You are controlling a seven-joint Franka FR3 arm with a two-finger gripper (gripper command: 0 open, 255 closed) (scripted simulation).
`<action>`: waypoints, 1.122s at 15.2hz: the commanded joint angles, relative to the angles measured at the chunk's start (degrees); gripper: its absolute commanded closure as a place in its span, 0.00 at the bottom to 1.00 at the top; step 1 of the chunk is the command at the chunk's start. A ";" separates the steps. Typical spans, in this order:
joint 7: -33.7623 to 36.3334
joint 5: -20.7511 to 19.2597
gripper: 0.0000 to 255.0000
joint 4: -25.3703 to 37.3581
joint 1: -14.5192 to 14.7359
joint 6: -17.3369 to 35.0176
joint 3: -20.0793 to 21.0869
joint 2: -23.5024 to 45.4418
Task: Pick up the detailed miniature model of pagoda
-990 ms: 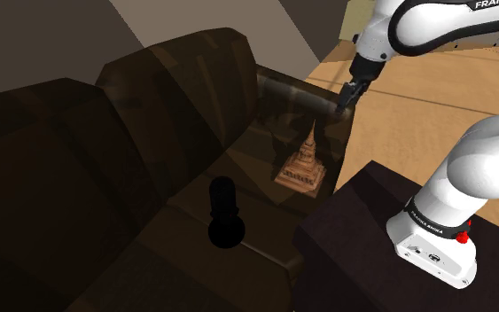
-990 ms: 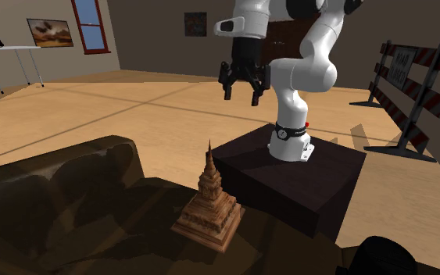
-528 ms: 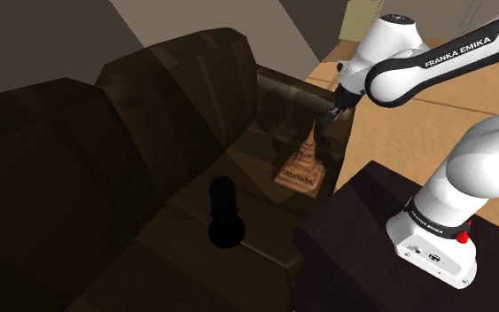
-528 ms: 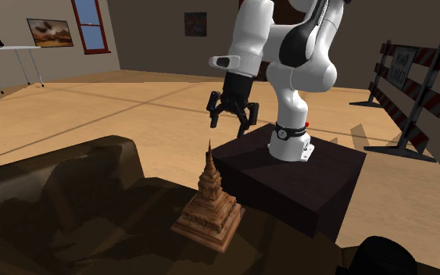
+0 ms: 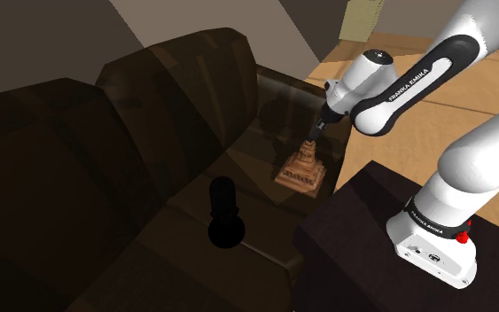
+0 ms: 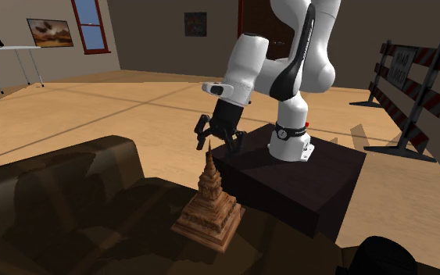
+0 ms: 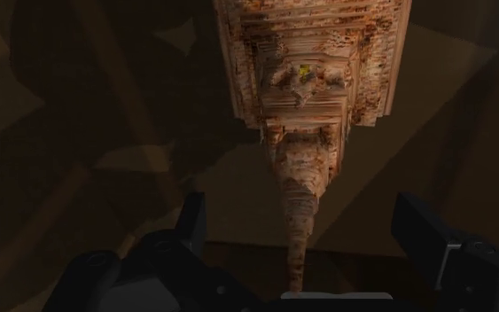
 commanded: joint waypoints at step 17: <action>3.85 -4.47 1.00 0.04 -9.22 6.27 8.12 5.57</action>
